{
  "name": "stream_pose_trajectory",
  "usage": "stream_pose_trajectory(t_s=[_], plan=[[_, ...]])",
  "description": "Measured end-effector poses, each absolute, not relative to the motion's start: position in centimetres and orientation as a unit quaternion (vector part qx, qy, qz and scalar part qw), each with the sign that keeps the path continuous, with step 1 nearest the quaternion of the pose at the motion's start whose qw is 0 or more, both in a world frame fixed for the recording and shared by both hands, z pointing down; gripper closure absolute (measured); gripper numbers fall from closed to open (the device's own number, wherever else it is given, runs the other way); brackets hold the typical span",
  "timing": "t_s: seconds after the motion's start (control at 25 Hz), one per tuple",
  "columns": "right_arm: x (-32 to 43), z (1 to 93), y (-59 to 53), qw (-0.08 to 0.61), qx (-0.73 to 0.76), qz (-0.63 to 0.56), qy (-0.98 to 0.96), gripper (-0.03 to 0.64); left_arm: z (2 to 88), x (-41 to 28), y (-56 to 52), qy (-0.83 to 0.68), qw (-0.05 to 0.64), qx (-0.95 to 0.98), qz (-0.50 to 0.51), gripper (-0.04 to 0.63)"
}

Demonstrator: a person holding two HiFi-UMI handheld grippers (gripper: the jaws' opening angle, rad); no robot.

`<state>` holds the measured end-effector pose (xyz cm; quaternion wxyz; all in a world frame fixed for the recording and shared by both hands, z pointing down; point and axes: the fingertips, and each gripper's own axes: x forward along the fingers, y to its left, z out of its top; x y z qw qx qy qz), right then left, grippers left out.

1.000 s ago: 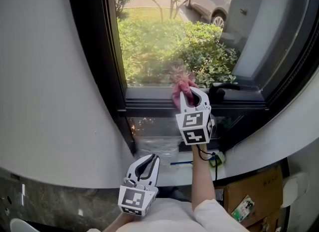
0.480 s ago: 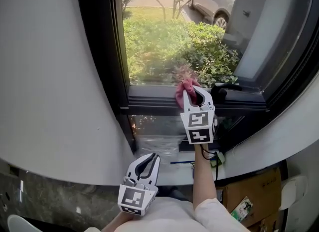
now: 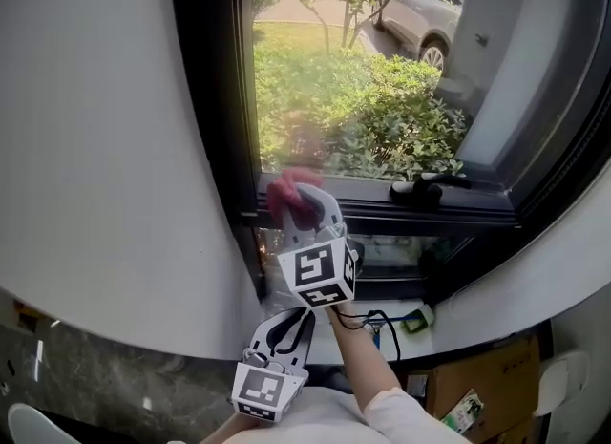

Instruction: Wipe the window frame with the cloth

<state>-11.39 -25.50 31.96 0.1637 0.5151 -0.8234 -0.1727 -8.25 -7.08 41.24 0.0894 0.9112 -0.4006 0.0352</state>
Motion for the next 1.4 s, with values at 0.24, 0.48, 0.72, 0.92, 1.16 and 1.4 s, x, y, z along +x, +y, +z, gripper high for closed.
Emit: stream_pose_trajectory(t_s=[0.24,0.48,0.72,0.92,1.16,1.4], plan=[[-14.6,33.5,-26.2,0.208,0.501,-0.199,-0.816,0.543,41.4,-8.7,-6.9,-0.405,0.092,0.909,0.036,0.554],[-14.8,34.7,-26.4,0.238,0.502,-0.226,-0.800,0.542,41.5,-8.5,-6.9,-0.405,0.093,0.909,0.035,0.554],[-14.5,34.8,-26.4,0.236,0.505,-0.222,-0.800,0.543,41.5,-8.5,-6.9,-0.411,0.094,0.906,0.032,0.554],[-14.4,34.8,-26.5,0.237,0.507,-0.222,-0.799,0.543,41.6,-9.0,-7.0,-0.418,0.096,0.903,0.027,0.554],[-13.4,34.9,-26.3,0.244,0.515,-0.230,-0.789,0.543,42.0,-9.5,-6.9,-0.428,0.100,0.897,0.034,0.554],[-12.5,34.9,-26.2,0.245,0.519,-0.227,-0.787,0.543,41.7,-8.9,-6.7,-0.422,0.100,0.900,0.030,0.554]])
